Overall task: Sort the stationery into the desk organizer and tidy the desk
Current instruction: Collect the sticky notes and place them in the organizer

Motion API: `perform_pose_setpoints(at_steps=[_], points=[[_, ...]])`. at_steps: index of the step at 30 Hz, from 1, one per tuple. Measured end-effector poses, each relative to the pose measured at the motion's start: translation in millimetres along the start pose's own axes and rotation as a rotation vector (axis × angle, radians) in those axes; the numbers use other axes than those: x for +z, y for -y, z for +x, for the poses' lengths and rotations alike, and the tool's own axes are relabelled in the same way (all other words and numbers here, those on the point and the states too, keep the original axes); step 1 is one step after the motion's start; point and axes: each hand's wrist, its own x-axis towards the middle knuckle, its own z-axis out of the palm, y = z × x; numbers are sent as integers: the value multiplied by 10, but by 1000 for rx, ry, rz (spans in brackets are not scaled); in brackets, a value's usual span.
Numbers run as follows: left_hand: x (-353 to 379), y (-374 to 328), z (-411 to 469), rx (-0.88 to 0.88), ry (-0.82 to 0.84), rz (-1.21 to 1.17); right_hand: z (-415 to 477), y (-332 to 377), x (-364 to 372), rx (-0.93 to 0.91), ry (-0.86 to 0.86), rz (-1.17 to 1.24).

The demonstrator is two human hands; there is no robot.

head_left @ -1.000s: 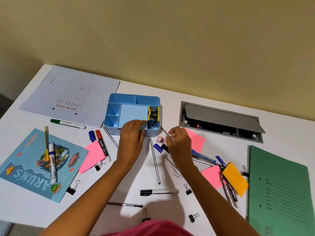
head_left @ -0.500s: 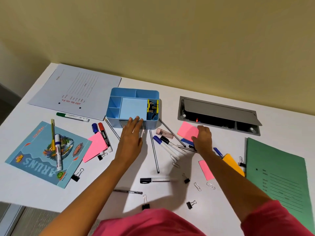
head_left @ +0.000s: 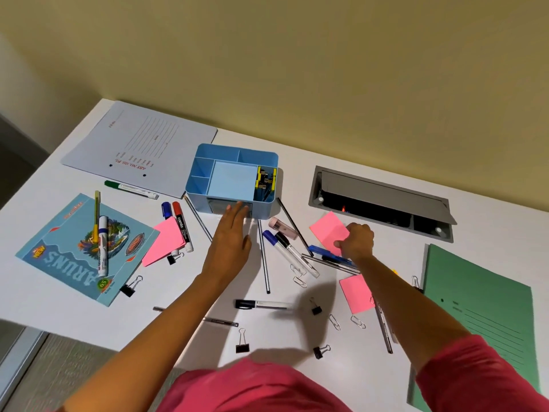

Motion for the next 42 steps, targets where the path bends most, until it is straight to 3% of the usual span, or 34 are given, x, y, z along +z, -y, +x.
perform_pose_setpoints(at_steps=[5,9,13,15,18,22,26,30,36,39,42], points=[[28,-83,-228,-67,-21,-111,-247,70,-33,-8,-177,309],[30,-230,-338,-111,-32,-183,-610,226,-181,-124,-302,435],[-58,-432,-353,-51,-115,-214,-1046,455,-382,-427,-329,420],[-126,-506,-322,19,-133,-194,-1206,576,-424,-628,-326,295],[-253,-578,-287,120,-196,-154,-1359,792,-495,-765,-293,268],[-482,-543,-218,34,-334,-190,-1435,1091,-583,-704,-251,570],[-707,-441,-47,-162,-361,-465,-1358,1307,-593,-590,-219,766],[-833,-267,201,-184,-294,-538,-1198,1520,-617,-585,-277,754],[-835,118,541,-207,-167,-357,-694,1885,-811,-604,-567,658],[-837,338,676,-247,-155,-290,-357,2021,-826,-622,-590,558],[-889,488,809,-399,-158,-374,-80,2122,-759,-660,-560,444]])
